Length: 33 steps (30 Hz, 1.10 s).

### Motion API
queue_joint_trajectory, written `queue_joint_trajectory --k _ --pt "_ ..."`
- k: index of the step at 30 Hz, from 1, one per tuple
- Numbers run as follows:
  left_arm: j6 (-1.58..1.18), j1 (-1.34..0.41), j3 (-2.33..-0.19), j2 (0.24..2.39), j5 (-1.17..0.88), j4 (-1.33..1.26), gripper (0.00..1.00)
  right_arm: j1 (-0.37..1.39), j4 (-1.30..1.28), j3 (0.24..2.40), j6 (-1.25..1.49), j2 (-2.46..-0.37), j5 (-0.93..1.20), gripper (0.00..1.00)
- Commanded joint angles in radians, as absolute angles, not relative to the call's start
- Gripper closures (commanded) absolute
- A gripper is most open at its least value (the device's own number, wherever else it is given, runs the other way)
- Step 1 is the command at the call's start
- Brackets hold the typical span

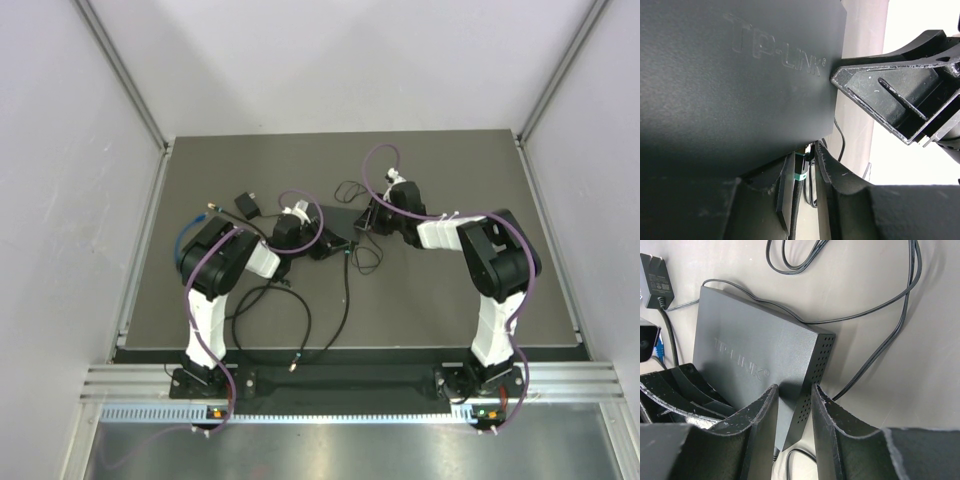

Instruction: Pull the plug from the switch port

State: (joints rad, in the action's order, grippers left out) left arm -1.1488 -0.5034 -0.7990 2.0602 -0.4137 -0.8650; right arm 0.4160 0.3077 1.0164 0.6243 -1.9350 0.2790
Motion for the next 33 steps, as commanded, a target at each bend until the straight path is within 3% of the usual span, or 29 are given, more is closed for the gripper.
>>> queue_joint_trajectory --k 1,18,29,33 --pt "-1.108 -0.511 -0.764 2.120 -0.436 -0.762 0.74 0.434 0.258 1.039 0.598 -1.979 0.290 0.68" --pt "-1.157 -0.503 -0.788 2.167 -0.505 -0.781 0.70 0.439 0.255 1.039 0.592 -1.973 0.285 0.68" --pt "-1.236 -0.497 -0.813 2.180 -0.457 -0.698 0.77 0.451 0.245 1.042 0.580 -1.970 0.267 0.68" --pt "-1.250 -0.497 -0.848 2.184 -0.468 -0.620 0.92 0.451 0.238 1.046 0.580 -1.970 0.262 0.68"
